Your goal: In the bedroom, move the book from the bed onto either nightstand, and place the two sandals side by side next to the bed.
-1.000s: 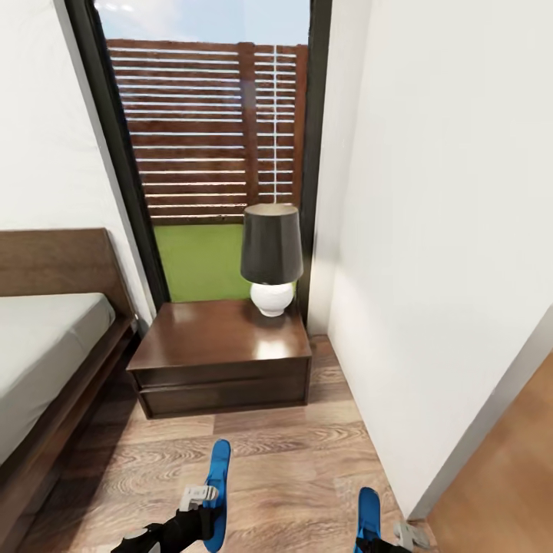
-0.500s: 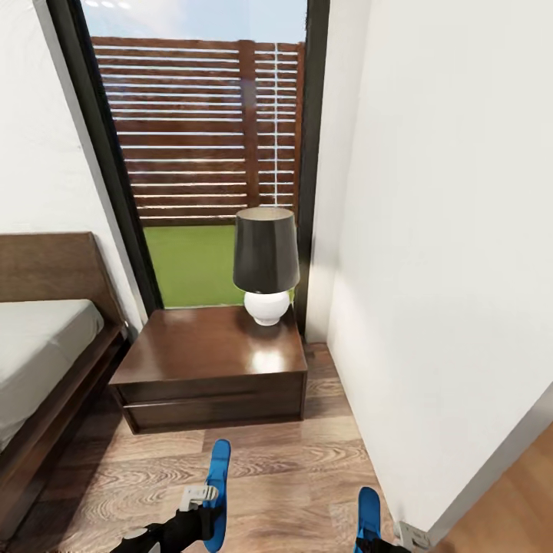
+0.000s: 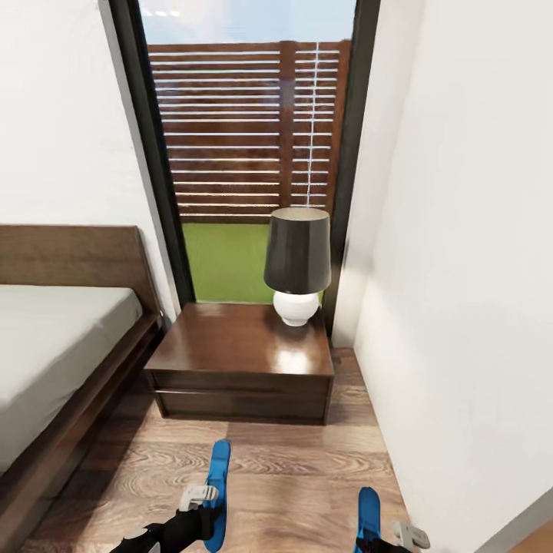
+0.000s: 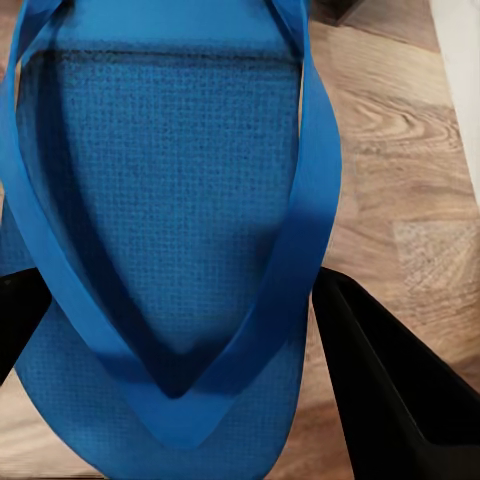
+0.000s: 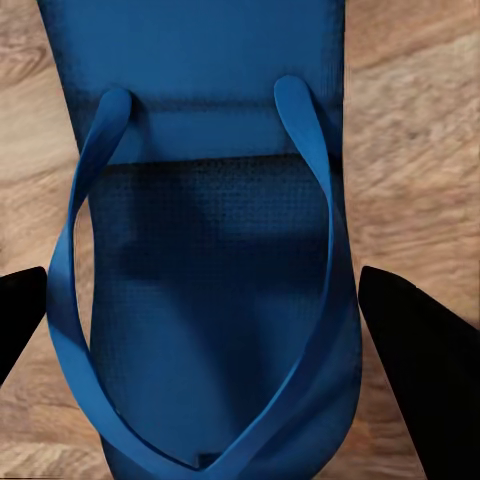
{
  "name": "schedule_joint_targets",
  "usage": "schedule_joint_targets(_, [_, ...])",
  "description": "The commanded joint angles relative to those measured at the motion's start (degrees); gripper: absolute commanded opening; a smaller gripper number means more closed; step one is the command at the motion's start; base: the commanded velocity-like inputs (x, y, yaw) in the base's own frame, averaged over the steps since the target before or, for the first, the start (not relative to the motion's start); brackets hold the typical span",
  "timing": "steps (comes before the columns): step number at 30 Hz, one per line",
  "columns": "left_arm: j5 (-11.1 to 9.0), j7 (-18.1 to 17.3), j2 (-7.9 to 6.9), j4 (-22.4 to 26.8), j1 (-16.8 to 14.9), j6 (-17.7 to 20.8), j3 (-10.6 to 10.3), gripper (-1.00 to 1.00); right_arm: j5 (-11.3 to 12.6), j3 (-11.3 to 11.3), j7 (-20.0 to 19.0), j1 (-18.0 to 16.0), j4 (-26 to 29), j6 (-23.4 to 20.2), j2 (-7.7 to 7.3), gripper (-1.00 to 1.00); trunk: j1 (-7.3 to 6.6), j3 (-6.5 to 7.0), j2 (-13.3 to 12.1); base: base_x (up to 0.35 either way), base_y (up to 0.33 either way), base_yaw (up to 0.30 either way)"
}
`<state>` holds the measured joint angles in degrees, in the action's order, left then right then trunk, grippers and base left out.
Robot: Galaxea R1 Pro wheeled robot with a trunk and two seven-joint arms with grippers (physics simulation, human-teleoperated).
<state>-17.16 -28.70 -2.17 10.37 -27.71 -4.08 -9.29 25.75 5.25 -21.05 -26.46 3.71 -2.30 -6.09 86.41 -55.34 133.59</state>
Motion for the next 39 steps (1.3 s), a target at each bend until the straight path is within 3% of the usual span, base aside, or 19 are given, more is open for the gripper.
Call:
schedule_joint_targets(1, [-0.3, -0.1, -0.03, -0.1, -0.1, -0.3, -0.5, -1.00, 0.6, 0.5, -0.1, 0.0, 0.1, -0.2, -0.05, -1.00, -0.01, -0.05, 0.0, 0.000, -0.093, 0.288])
schedule_joint_targets(39, [-0.3, -0.1, -0.03, -0.1, -0.1, -0.3, -0.5, -1.00, 0.6, 0.5, -0.1, 0.0, 0.1, -0.2, -0.03, -1.00, -0.01, -0.05, 0.0, 0.000, -0.017, 0.288])
